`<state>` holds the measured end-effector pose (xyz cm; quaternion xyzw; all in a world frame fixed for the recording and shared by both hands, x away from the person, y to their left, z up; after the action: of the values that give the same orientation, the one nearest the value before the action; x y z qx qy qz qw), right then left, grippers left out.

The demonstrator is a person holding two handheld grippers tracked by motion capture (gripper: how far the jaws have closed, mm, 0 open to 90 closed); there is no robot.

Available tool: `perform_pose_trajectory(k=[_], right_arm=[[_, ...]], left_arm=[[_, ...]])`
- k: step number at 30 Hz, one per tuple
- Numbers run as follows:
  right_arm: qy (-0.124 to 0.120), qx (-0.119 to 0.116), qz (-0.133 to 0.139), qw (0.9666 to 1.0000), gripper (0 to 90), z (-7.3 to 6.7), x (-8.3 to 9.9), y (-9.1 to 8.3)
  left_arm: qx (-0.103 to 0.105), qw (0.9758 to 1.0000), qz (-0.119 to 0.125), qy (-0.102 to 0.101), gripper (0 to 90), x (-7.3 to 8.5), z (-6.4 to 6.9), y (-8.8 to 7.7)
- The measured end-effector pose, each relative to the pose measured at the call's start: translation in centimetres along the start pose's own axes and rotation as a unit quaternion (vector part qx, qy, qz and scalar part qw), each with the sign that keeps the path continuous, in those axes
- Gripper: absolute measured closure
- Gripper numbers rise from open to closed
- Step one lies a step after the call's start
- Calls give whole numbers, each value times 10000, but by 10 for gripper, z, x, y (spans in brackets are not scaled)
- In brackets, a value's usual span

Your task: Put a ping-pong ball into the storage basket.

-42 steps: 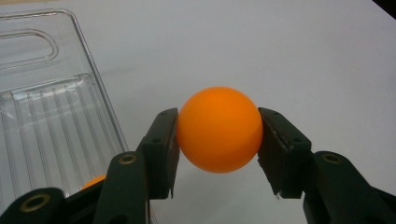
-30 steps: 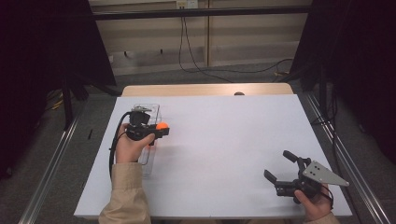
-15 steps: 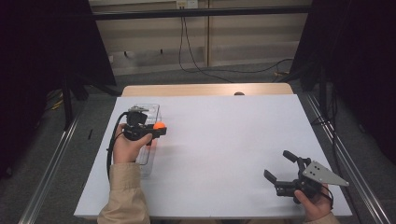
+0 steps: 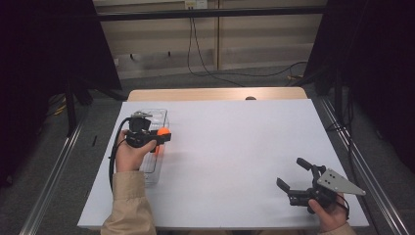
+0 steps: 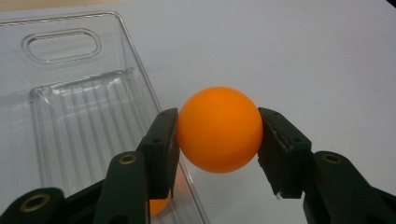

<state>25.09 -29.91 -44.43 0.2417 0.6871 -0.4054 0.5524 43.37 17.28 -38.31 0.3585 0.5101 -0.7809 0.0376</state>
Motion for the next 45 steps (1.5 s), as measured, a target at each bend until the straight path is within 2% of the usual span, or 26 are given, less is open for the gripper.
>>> perform_pose_trajectory(k=[34,45], right_arm=[[6,-2,4,10000,18,0,0,0],[-3,-4,8,10000,18,0,0,0]], left_arm=[[-318,9993,117,-129,508,8,-17,-10],[-369,9992,72,-143,506,10,-20,-10]])
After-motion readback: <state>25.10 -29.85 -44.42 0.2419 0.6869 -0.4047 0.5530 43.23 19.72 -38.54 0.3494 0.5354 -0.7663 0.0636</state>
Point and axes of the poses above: each handheld gripper's, and its own axes: y roughly forward along the jaws, x roughly out of its underside, z roughly to its right, the point moved 1 cm from there along y, roughly forward along the jaws, and after that the axes turned 6 degrees about -z, right-handed, at the moved point
